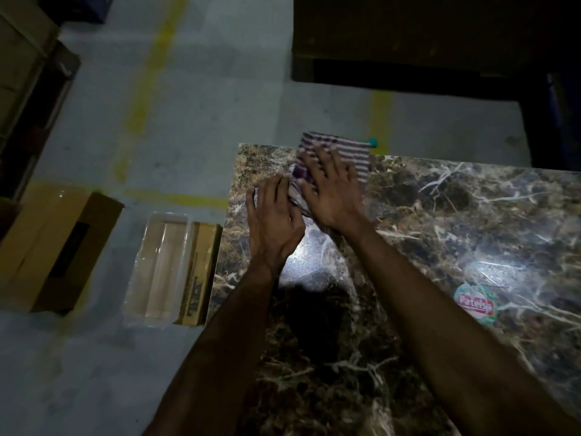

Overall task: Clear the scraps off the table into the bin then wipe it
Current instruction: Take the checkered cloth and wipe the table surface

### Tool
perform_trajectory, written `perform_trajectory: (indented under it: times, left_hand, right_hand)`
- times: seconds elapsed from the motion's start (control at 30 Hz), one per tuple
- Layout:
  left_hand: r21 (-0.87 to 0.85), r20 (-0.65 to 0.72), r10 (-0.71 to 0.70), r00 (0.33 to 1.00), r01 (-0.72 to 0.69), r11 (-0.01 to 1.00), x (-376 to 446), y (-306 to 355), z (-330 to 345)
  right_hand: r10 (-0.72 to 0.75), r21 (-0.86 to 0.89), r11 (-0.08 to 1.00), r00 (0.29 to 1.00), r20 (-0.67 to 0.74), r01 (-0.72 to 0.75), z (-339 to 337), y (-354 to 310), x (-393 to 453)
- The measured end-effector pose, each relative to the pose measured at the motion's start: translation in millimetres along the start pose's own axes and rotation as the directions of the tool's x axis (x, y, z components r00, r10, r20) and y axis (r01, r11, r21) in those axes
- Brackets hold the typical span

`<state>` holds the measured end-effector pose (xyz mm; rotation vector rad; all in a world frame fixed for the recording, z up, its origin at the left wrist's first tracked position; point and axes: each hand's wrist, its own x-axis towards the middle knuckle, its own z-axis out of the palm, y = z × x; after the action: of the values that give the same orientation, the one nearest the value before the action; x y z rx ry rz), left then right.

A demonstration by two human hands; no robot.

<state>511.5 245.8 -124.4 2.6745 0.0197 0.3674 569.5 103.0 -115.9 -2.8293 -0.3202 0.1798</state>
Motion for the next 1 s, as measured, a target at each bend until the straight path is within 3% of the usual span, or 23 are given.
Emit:
perform_trajectory:
  times: [0.13, 0.33, 0.47, 0.63, 0.83, 1.0]
  left_hand:
    - [-0.053, 0.002, -0.014, 1.0, 0.014, 0.999, 1, 0, -2]
    - [0.007, 0.061, 0.025, 0.998, -0.025, 1.0, 1, -2, -1]
    - [-0.061, -0.002, -0.023, 1.0, 0.023, 0.998, 1, 2, -5]
    - [-0.031, 0.021, -0.013, 1.0, 0.013, 0.999, 2, 2, -3]
    - [0.063, 0.146, 0.07, 0.987, -0.08, 0.995, 2, 1, -8]
    - [-0.005, 0.25, 0.081, 0.965, -0.083, 0.997, 0, -2, 1]
  right_hand:
    - [-0.173, -0.024, 0.984, 0.984, 0.039, 0.174, 4, 11, -33]
    - [-0.032, 0.002, 0.999, 0.999, 0.001, 0.032, -2, 23, -9]
    - [-0.139, -0.033, 0.99, 0.99, 0.004, 0.139, 6, -10, 14]
    - [-0.196, -0.05, 0.979, 0.981, 0.005, 0.196, 6, -6, 11]
    - [-0.02, -0.001, 1.0, 1.0, -0.008, 0.02, -14, 47, -4]
    - [0.185, -0.041, 0.981, 0.981, -0.058, -0.188, -25, 93, -16]
